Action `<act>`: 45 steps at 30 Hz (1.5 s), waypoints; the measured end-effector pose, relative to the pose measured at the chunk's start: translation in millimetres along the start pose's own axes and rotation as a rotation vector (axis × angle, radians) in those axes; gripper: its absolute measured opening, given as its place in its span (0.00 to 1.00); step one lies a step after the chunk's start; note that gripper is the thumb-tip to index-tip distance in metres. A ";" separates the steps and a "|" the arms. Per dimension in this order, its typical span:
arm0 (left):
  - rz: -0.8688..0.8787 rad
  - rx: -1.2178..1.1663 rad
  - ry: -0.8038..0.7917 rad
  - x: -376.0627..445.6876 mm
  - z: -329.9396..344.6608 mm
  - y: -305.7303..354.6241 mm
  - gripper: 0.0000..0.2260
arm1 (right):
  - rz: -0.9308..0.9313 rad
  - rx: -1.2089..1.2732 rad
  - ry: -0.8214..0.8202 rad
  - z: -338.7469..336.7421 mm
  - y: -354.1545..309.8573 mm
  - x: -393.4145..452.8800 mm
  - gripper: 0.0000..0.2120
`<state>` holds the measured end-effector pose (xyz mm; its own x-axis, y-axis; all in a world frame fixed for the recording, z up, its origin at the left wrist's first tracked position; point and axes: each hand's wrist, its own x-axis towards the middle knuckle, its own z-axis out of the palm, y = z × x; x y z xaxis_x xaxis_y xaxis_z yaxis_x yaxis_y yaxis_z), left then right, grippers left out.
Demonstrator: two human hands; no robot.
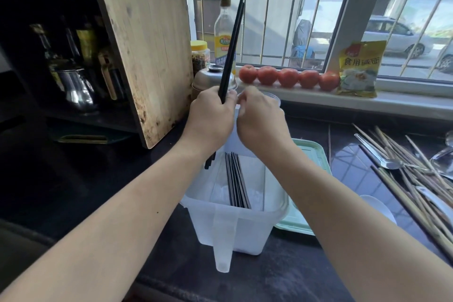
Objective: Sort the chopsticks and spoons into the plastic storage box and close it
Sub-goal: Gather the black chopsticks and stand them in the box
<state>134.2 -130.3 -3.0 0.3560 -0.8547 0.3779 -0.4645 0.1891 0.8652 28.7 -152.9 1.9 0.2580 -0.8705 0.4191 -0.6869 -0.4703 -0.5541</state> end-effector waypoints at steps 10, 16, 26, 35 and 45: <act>0.008 -0.060 -0.151 -4.7 -0.9 2.1 0.21 | -0.054 0.437 0.168 -0.2 0.5 6.7 0.09; 0.040 -0.118 -0.233 -8.7 0.3 4.9 0.14 | 0.119 0.550 0.124 0.4 1.9 11.8 0.09; 0.060 0.002 0.088 -1.9 -3.0 0.9 0.13 | 0.004 -0.153 -0.238 8.4 3.5 1.2 0.13; 0.071 0.040 0.055 -2.8 -2.3 2.4 0.10 | 0.073 -0.314 -0.504 11.5 3.5 0.6 0.11; -0.042 -0.095 0.081 -0.7 -4.7 1.5 0.09 | 0.073 -0.208 -0.285 11.8 5.6 4.6 0.05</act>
<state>137.0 -127.1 -0.4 0.4395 -0.8217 0.3628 -0.3701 0.2023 0.9067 34.0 -161.2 -7.7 0.3617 -0.9201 0.1505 -0.8264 -0.3911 -0.4050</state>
